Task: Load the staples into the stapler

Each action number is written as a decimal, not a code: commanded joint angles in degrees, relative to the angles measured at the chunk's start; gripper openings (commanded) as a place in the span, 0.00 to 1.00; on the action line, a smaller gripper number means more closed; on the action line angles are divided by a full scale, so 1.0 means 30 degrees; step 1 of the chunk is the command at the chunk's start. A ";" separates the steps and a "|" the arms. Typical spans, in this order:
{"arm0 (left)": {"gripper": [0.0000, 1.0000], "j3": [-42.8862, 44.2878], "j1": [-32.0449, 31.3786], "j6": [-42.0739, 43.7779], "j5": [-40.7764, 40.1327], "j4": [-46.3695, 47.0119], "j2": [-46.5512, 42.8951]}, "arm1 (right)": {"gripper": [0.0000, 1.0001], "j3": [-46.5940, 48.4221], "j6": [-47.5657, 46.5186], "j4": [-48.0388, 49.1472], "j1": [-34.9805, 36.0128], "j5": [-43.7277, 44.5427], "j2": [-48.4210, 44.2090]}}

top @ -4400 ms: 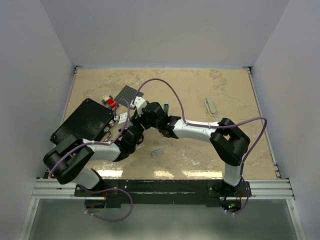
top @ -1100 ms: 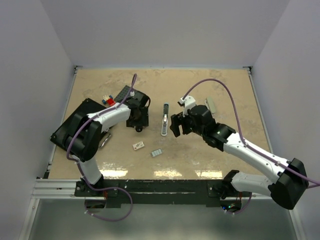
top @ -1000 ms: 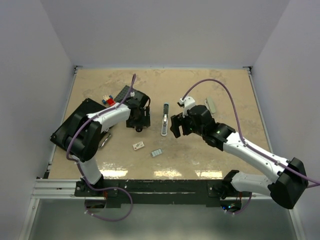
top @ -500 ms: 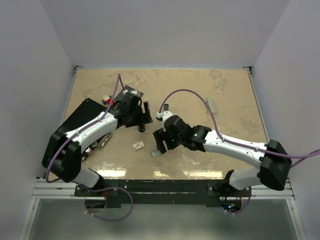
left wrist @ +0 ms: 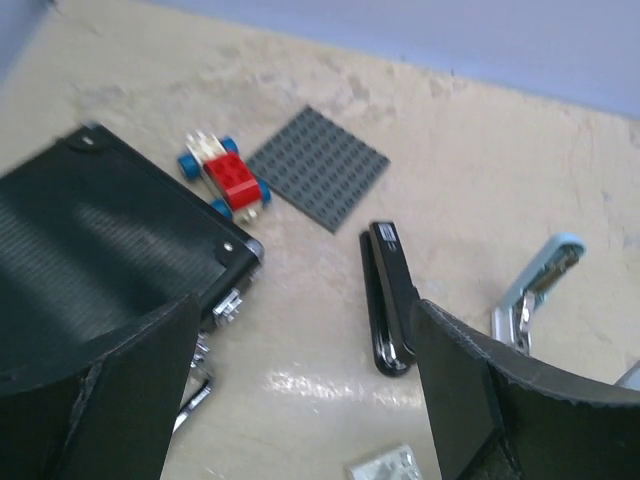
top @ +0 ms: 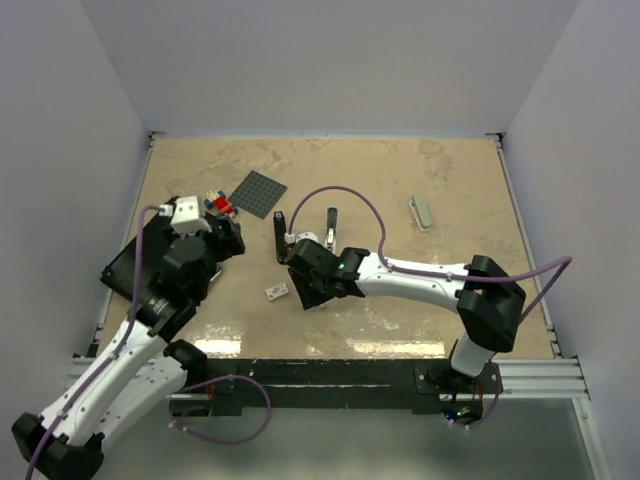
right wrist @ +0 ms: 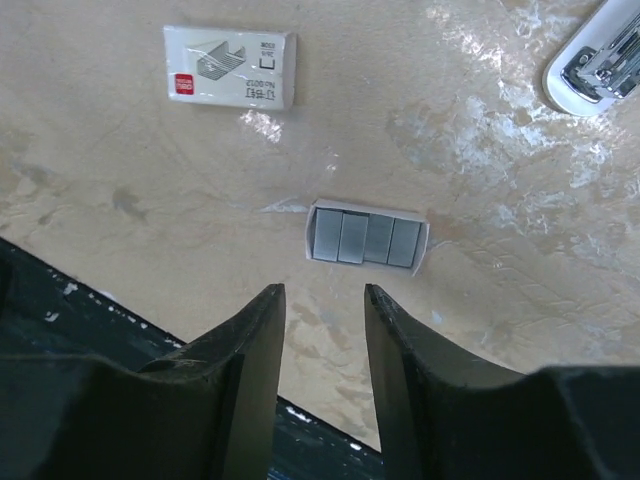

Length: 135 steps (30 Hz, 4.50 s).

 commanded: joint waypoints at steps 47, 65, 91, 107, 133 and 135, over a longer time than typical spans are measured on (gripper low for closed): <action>0.90 -0.3226 -0.0247 0.3380 -0.1820 0.5894 -0.3073 | 0.32 0.1765 -0.0031 -0.1451 -0.0603 0.1133 0.4354; 0.89 -0.3284 -0.0423 0.3497 -0.1761 0.6040 -0.2926 | 0.20 0.2260 -0.1056 -0.1654 -0.1101 0.0663 0.4179; 0.89 -0.3284 -0.0745 0.3497 -0.2112 0.5923 -0.3366 | 0.11 0.3319 0.1256 -0.0693 -0.2887 0.4585 0.0460; 0.89 -0.3284 -0.1067 0.3526 -0.2347 0.5864 -0.3600 | 0.11 0.0156 0.2458 -0.0335 -0.4499 0.4417 -0.0039; 0.89 -0.3401 -0.1536 0.3702 -0.2493 0.6099 -0.3776 | 0.41 -0.1548 0.1493 -0.2152 -0.4674 0.0371 0.2156; 0.89 -0.3430 -0.1565 0.3702 -0.2523 0.6070 -0.3805 | 0.43 -0.1197 0.1258 -0.2211 -0.4791 0.0254 0.2448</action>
